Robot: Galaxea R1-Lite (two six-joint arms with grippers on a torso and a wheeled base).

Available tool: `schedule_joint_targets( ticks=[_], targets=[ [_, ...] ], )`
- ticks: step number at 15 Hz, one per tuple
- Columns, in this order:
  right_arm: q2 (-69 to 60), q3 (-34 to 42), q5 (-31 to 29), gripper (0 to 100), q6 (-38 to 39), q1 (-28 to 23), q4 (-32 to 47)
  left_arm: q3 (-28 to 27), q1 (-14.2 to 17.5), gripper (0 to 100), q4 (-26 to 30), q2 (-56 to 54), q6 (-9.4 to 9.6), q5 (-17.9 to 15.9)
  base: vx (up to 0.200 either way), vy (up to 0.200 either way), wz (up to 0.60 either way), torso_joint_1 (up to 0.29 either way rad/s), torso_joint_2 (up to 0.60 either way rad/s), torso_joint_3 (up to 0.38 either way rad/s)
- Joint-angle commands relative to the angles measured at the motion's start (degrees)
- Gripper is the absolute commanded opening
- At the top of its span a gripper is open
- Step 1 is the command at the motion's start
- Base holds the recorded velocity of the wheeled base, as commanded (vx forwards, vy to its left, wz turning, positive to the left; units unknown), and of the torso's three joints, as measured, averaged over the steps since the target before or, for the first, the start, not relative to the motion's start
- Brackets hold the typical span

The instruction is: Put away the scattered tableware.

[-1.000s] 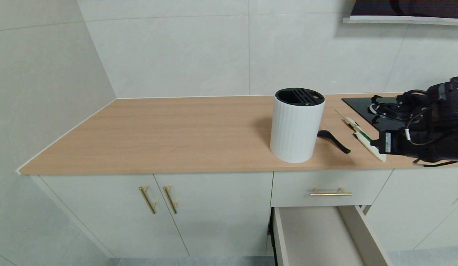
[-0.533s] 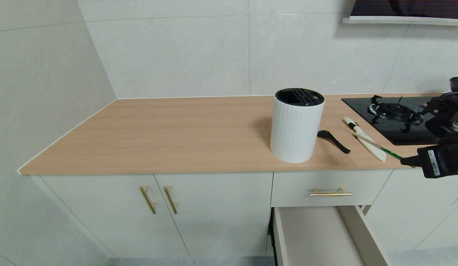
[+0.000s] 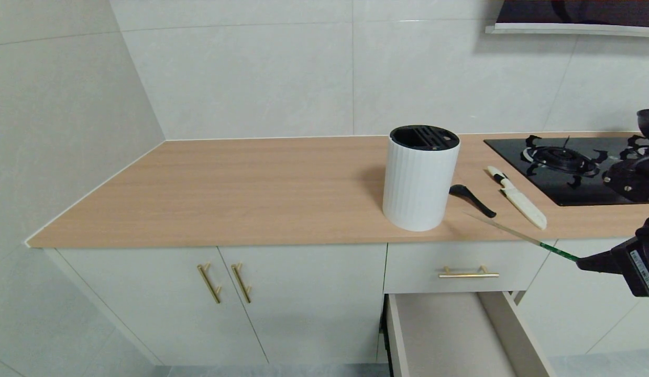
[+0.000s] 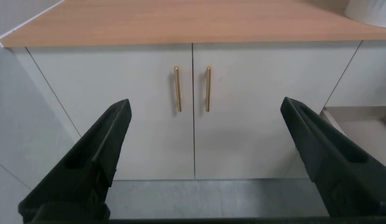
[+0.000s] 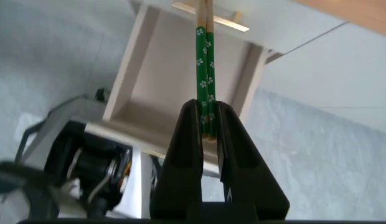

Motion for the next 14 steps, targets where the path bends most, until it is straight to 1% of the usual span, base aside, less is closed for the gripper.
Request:
schedule_joint_targets(
  ticks=[1, 4, 6, 8, 10, 14],
  targets=[
    [-0.33, 0.74, -0.05, 0, -0.03, 2.34, 0.21, 0.00, 0.02, 100, -0.01, 0.09, -0.01, 0.01, 0.000, 0.000, 0.00, 0.000, 0.00, 0.000],
    [-0.42, 1.36, -0.67, 0, -0.12, 4.18, 0.21, 0.00, 0.02, 100, -0.01, 0.09, -0.01, 0.01, 0.000, 0.000, 0.00, 0.000, 0.00, 0.000],
    [-0.95, 1.44, -0.75, 0, -0.12, 4.36, 0.29, 0.00, 0.02, 100, -0.01, 0.09, -0.01, 0.01, 0.000, 0.000, 0.00, -0.040, 0.08, 0.045],
    [-0.86, 1.53, -0.75, 0, -0.21, 4.45, 0.38, 0.00, 0.02, 100, -0.01, 0.09, -0.01, 0.01, 0.000, 0.000, 0.00, -0.168, 0.37, 0.203],
    [-0.77, 2.06, -0.75, 0, -0.21, 5.41, 0.12, 0.00, 0.02, 100, -0.01, 0.09, -0.01, 0.01, 0.000, 0.000, 0.00, -0.202, 0.48, 0.264],
    [-0.51, 2.23, -0.75, 0, -0.65, 5.59, 0.03, 0.00, 0.02, 100, -0.01, 0.09, -0.01, 0.01, 0.000, 0.000, 0.00, -0.207, 0.50, 0.280]
  ],
)
